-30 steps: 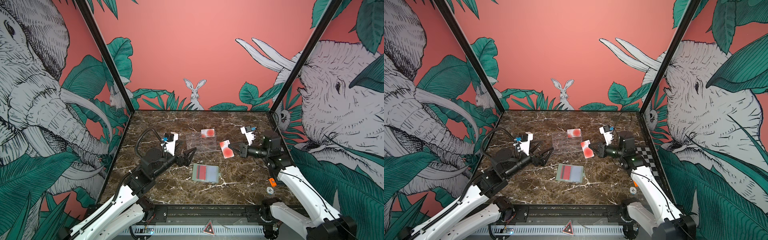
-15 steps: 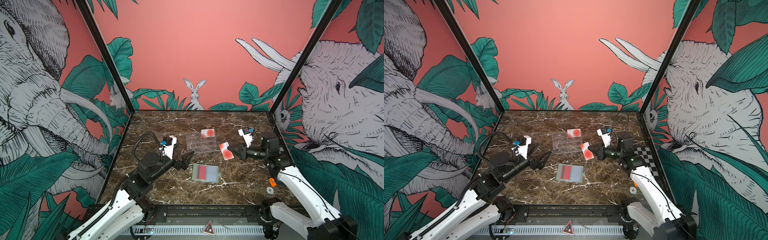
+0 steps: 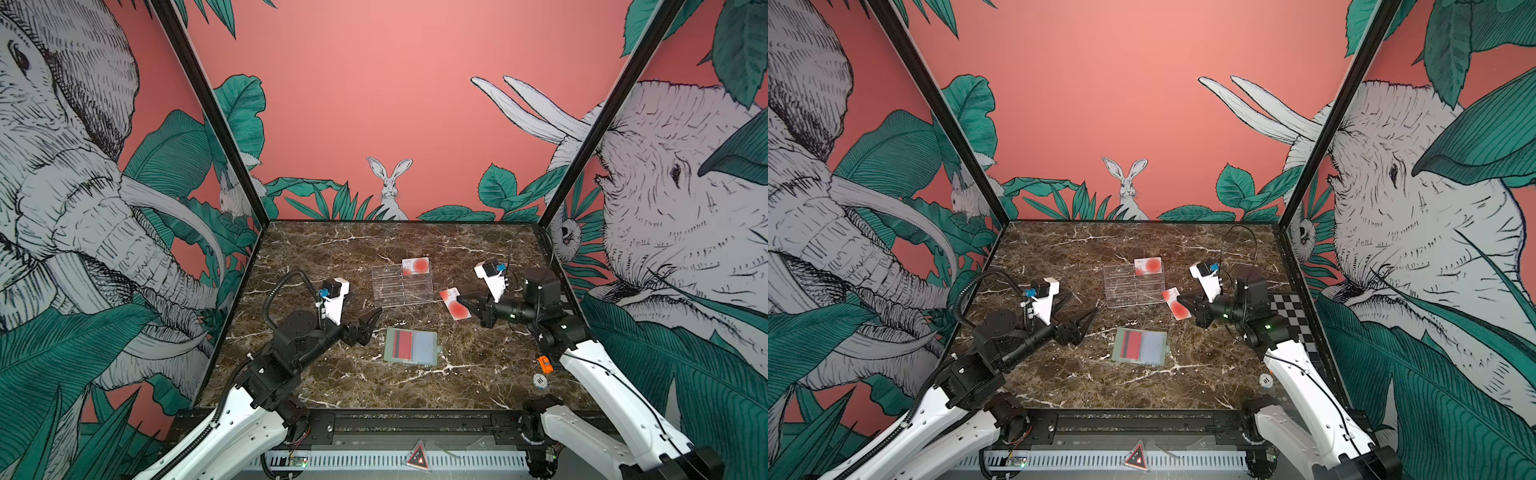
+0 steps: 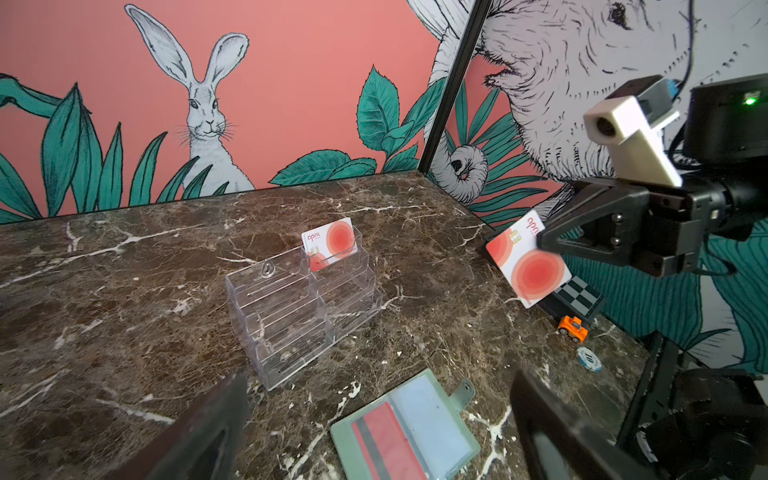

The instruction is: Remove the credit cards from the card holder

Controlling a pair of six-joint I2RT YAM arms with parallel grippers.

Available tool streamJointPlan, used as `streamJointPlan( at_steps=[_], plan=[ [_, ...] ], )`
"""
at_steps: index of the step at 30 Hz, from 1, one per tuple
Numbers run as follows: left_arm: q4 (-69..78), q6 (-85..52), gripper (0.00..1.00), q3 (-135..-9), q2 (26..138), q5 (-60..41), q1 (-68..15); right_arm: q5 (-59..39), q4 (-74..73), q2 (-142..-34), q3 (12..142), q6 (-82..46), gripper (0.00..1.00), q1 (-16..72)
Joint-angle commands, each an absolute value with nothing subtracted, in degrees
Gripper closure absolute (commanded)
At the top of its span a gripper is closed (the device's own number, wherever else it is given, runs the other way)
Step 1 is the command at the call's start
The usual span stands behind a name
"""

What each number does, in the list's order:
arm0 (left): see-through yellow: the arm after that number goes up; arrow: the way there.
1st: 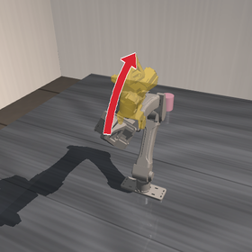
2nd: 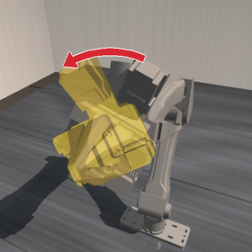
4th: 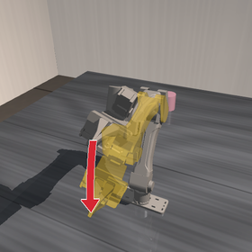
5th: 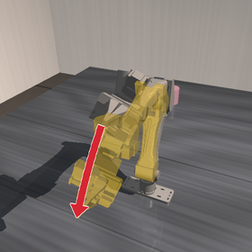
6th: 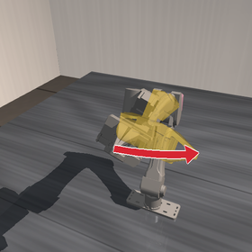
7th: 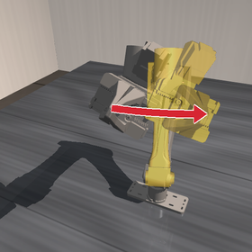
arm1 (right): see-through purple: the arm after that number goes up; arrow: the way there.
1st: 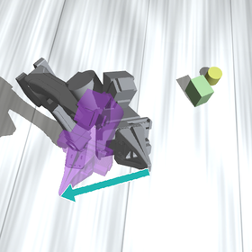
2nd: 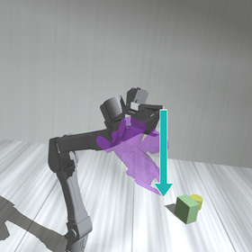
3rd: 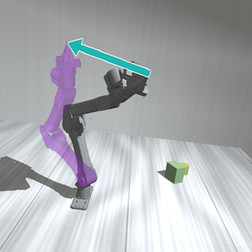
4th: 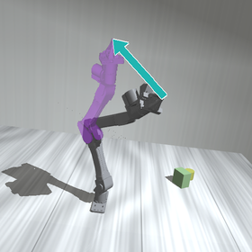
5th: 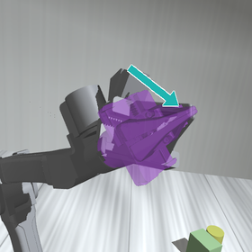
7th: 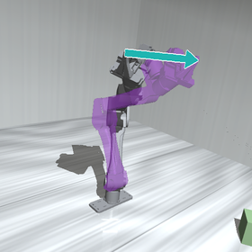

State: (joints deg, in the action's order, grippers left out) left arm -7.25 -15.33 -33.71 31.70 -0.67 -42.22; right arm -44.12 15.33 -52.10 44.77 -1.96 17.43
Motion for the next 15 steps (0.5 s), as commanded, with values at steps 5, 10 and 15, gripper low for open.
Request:
streamJointPlan(
  at_steps=[5, 10, 15],
  plan=[
    [-9.4, -14.5, 0.01, -32.76, 29.77, 2.36, -41.9, -40.24, 19.0, -51.66, 46.25, 6.84, 1.0, 17.75],
    [-9.85, -14.76, 0.01, -32.53, 28.7, 3.49, -41.9, -39.28, 20.99, -52.2, 47.06, 10.09, 1.0, 17.75],
    [-10.49, -15.21, 0.01, -32.54, 27.96, 4.09, -41.9, -38.28, 23.02, -53.16, 48.47, 13.97, 1.0, 17.76]
  ],
)
